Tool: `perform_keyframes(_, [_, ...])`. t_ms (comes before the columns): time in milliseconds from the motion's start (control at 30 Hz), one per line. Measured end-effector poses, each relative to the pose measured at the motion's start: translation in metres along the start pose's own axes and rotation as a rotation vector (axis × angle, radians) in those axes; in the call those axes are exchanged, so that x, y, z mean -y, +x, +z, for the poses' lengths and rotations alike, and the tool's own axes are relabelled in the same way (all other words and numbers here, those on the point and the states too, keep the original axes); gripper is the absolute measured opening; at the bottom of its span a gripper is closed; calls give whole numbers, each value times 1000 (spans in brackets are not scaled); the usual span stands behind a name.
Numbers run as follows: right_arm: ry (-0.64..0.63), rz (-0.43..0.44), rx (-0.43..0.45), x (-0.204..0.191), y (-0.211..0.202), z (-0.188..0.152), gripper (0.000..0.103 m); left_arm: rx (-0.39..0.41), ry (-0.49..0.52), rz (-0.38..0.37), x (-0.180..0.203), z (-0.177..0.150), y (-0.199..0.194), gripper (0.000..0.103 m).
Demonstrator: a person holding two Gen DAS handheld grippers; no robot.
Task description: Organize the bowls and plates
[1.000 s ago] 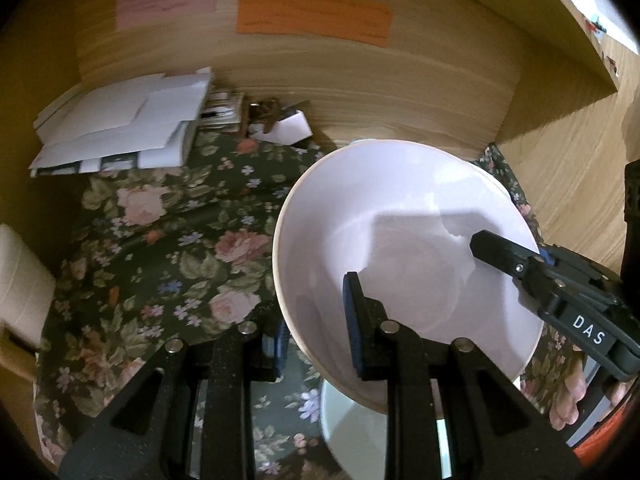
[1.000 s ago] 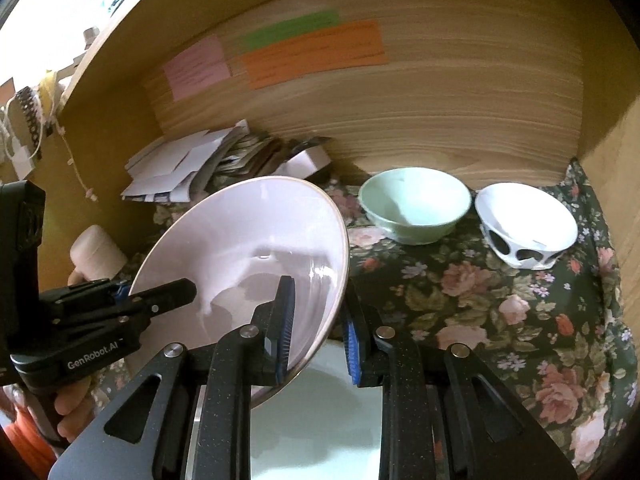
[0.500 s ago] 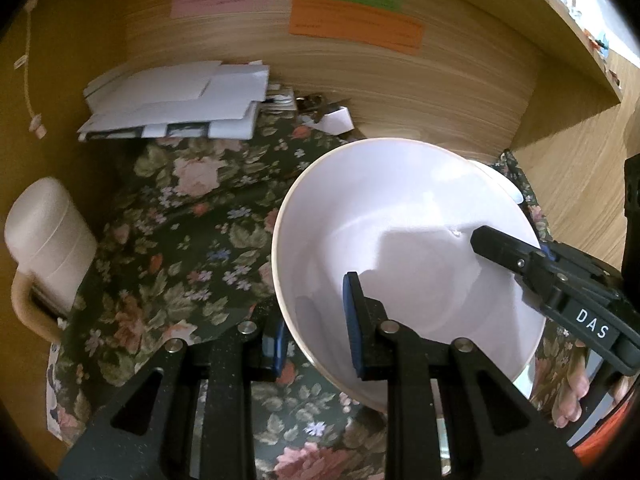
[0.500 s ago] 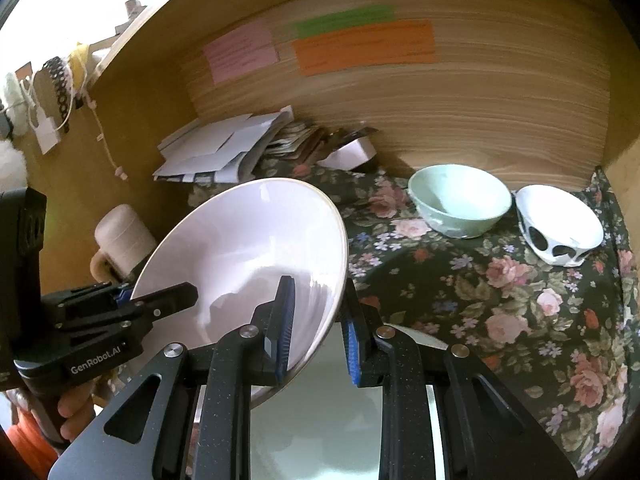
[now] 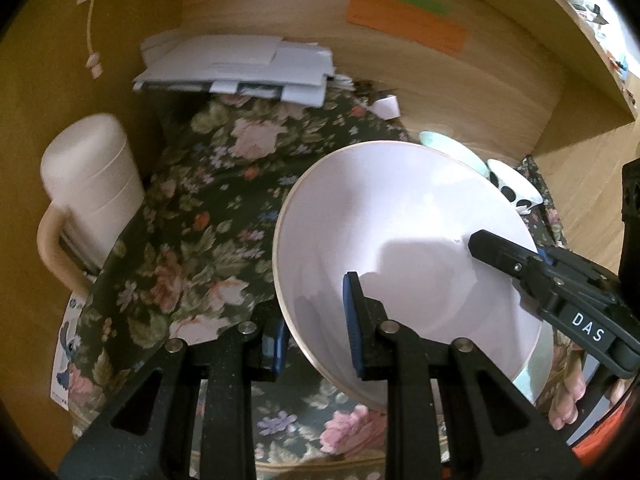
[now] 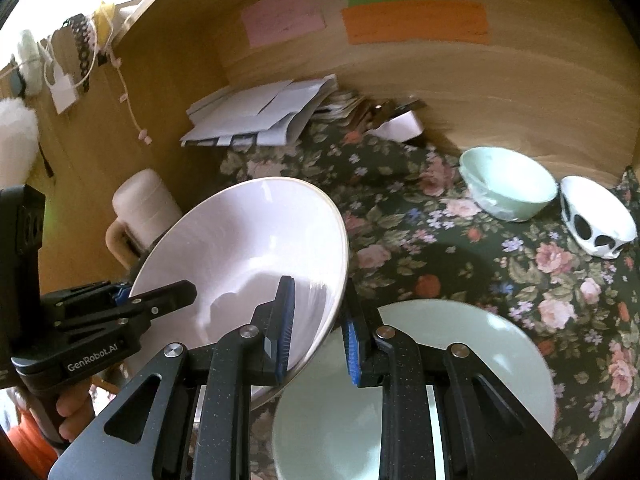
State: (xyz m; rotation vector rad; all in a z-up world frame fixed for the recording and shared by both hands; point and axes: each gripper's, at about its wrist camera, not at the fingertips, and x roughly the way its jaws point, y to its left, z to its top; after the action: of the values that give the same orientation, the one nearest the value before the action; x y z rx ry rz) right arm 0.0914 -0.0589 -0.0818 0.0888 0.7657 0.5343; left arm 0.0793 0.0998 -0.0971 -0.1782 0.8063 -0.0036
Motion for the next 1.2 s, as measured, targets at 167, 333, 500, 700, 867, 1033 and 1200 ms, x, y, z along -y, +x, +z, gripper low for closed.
perform_keyframes(167, [-8, 20, -37, -11, 13, -5, 20, -13, -20, 16, -15, -9, 0, 24])
perform_keyframes(333, [-29, 28, -82, -22, 28, -11, 20, -36, -51, 24, -31, -18, 4, 24])
perform_keyframes(500, [-33, 36, -118, -27, 41, -15, 20, -60, -65, 44, -41, -26, 10, 24])
perform_keyframes(700, [-47, 39, -172, -33, 55, -16, 20, -76, -74, 63, -51, -32, 15, 24])
perform_keyframes(867, [-61, 30, -205, -36, 63, -19, 20, -86, -78, 64, -57, -36, 19, 24])
perform_keyframes(1033, [-76, 34, -228, -36, 65, -19, 23, -81, -60, 67, -55, -38, 19, 25])
perform_keyframes(1200, [-109, 20, -212, -38, 59, -22, 23, -69, -53, 88, -57, -36, 15, 40])
